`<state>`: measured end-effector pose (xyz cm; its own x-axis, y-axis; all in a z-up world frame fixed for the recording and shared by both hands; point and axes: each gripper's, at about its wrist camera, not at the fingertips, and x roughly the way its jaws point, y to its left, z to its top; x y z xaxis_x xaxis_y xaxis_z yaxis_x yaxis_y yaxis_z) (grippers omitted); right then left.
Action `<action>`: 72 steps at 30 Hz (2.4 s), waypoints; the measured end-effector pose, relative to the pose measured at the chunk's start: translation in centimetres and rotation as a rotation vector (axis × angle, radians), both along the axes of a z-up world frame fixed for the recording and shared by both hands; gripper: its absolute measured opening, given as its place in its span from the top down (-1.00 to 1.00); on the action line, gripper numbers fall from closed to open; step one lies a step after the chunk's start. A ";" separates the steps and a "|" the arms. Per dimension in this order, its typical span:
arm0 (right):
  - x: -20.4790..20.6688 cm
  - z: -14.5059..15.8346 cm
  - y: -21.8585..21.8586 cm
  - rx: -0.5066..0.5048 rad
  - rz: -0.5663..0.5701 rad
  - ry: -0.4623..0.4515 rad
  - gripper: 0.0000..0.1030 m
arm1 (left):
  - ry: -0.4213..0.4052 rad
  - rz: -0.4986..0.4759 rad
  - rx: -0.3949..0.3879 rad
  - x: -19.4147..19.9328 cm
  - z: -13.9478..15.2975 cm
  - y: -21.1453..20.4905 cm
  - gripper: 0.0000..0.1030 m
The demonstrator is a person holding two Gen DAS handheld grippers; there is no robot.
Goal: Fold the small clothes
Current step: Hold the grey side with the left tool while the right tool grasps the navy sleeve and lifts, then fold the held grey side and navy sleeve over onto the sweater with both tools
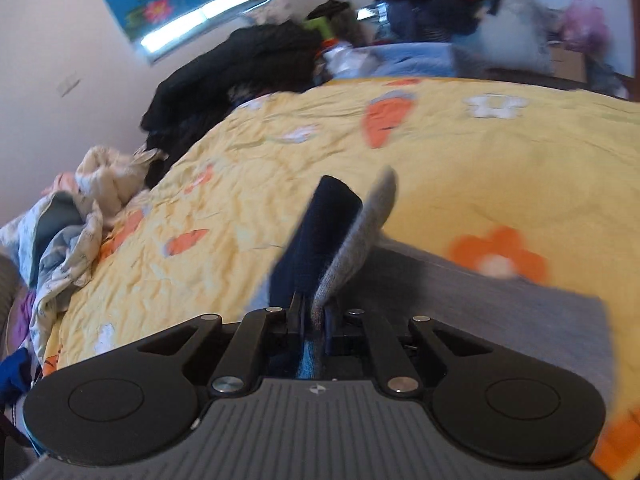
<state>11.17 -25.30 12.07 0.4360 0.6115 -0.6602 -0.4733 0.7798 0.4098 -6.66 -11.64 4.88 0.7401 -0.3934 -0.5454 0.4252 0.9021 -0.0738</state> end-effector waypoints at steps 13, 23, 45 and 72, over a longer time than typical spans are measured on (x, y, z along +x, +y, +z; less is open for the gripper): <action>-1.1 -8.5 -13.5 0.317 -0.326 0.175 -0.15 | 0.038 -0.105 0.140 -0.6 -2.7 -7.1 0.87; 2.7 -9.4 -8.8 0.273 -0.227 0.205 0.45 | 0.040 -0.094 0.169 -1.1 -2.9 -8.3 0.87; -5.2 -6.8 -14.7 0.305 -0.350 0.040 -0.36 | -0.194 -0.269 -0.019 -6.6 2.6 -0.8 -0.70; -12.6 -7.7 -14.9 0.309 -0.311 0.163 -0.38 | 0.387 0.024 -0.341 3.6 -0.8 10.4 -0.36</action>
<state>-1.43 -40.18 4.37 0.5352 0.6469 -0.5433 -0.1464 0.7044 0.6945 -3.10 -1.28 4.10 0.5207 -0.5821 -0.6245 0.2885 0.8084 -0.5130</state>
